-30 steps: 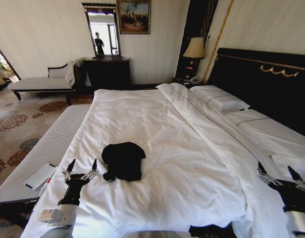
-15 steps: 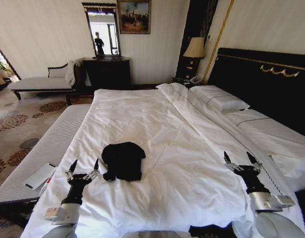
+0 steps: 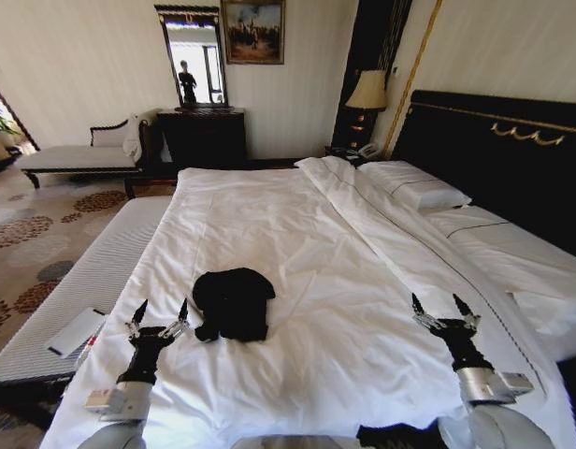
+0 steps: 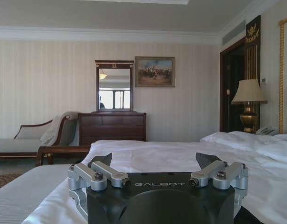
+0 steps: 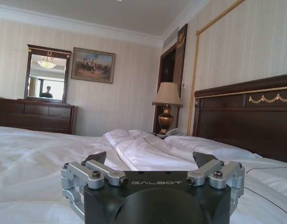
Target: Fold the clothes on the bed.
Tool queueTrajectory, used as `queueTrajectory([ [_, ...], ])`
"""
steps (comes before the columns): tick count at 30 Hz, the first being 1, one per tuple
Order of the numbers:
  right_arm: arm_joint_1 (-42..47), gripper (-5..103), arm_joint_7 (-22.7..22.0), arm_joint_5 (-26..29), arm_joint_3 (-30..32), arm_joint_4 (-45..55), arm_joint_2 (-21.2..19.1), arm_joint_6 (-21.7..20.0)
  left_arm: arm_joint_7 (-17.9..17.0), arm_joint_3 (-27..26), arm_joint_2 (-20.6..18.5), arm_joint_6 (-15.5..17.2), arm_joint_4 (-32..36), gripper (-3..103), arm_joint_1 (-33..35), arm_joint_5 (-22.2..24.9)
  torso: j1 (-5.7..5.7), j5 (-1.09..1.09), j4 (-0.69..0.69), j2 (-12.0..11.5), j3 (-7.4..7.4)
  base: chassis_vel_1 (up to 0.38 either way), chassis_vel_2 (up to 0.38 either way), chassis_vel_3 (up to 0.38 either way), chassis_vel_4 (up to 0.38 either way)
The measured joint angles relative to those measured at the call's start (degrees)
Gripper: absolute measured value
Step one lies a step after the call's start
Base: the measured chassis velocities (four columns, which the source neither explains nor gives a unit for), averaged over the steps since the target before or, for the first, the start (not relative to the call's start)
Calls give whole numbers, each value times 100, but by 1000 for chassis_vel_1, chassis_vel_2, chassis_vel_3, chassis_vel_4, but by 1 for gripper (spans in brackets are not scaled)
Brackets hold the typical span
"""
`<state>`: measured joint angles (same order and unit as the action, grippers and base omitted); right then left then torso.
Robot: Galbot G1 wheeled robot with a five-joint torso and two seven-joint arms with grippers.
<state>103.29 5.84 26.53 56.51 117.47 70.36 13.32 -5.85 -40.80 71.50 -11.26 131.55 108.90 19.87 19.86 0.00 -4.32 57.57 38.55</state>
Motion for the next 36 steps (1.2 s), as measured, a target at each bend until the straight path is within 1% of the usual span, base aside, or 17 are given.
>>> queueTrajectory([
  [8,46,100,19,0,32,5,29,14,-7,-15,-53,10,23,100,-14,13,0,0,0,0,0,43,48,-56,-46],
  [26,115,100,27,-59,14,155,34,-3,3,-45,19,-22,10,100,32,24,0,0,0,0,1,59,54,-56,-54],
  [36,161,100,26,-279,-2,143,93,-8,7,-44,25,-26,25,100,44,29,0,0,0,0,1,62,64,-69,-58],
])
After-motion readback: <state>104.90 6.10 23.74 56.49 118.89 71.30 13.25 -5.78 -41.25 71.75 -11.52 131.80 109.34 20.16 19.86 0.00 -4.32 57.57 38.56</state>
